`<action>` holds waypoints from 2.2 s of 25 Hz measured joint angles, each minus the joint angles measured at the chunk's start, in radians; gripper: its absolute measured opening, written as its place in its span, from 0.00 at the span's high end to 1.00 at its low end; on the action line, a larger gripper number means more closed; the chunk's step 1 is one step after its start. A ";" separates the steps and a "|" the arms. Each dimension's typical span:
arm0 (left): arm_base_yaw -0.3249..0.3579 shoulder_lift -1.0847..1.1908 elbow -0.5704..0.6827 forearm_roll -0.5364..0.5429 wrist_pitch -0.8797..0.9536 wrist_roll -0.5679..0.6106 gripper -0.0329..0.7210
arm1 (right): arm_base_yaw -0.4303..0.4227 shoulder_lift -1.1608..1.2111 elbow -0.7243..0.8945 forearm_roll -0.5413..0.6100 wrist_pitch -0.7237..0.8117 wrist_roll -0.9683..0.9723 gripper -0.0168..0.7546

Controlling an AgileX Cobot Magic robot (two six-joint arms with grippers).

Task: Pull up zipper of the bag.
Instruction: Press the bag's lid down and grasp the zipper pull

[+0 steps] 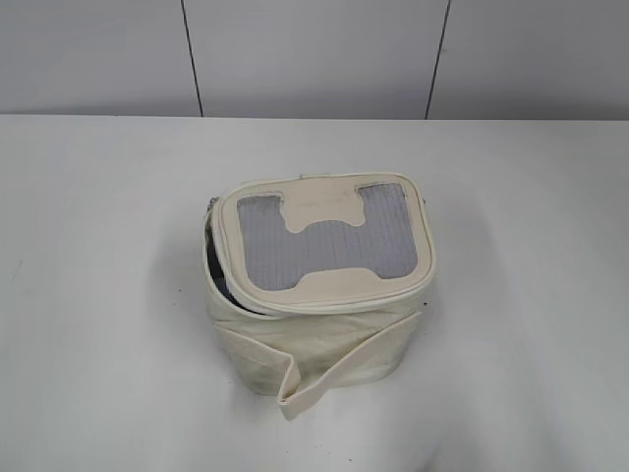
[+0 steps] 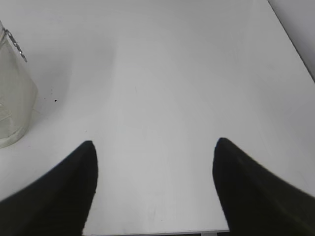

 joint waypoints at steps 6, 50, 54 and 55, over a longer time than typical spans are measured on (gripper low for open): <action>0.000 0.000 0.000 0.000 0.000 0.000 0.64 | 0.000 0.000 0.000 0.000 0.000 0.000 0.24; -0.069 0.027 0.000 0.000 0.000 0.000 0.64 | 0.000 0.002 -0.010 0.008 -0.011 0.000 0.24; -0.096 0.096 -0.015 0.000 -0.028 0.000 0.64 | 0.000 0.070 -0.029 0.024 -0.032 -0.011 0.24; -0.096 0.114 -0.022 -0.003 -0.053 0.000 0.64 | 0.000 0.099 -0.032 0.035 -0.041 -0.023 0.24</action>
